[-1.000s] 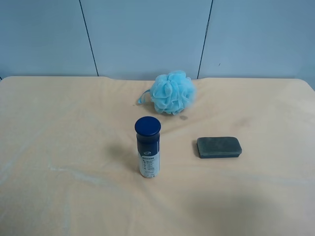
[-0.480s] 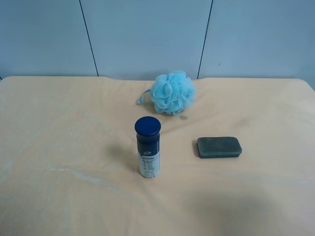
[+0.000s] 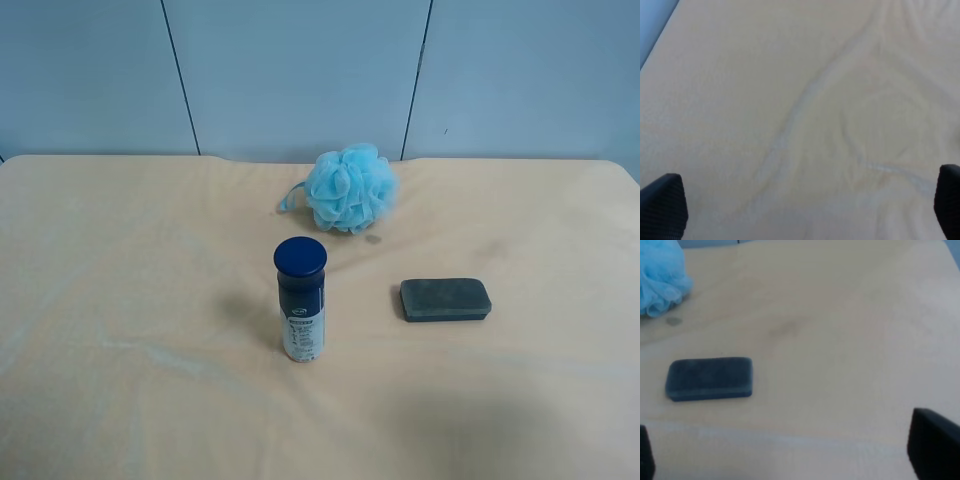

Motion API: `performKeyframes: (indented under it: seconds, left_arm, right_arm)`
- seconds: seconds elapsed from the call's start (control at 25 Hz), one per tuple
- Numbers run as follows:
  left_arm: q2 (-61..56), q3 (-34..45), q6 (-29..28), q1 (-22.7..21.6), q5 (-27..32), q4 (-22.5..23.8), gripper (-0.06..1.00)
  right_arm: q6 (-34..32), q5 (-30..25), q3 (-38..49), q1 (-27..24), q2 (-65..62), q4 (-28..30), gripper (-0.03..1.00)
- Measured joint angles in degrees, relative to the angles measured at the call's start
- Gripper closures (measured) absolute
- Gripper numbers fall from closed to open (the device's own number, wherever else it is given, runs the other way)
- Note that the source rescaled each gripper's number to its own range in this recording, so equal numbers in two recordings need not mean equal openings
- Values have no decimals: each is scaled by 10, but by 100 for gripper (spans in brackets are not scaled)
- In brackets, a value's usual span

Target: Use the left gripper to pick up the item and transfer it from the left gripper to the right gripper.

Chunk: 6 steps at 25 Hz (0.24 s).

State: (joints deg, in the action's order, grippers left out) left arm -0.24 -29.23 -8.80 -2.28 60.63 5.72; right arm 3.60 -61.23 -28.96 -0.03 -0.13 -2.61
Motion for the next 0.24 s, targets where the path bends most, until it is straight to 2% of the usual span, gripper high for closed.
performKeyframes:
  seconds: [0.24]
  left_arm:
    - [0,0,0,0,0,0,-6]
  right_arm:
    - [-1,0,0,0,0,0,-3]
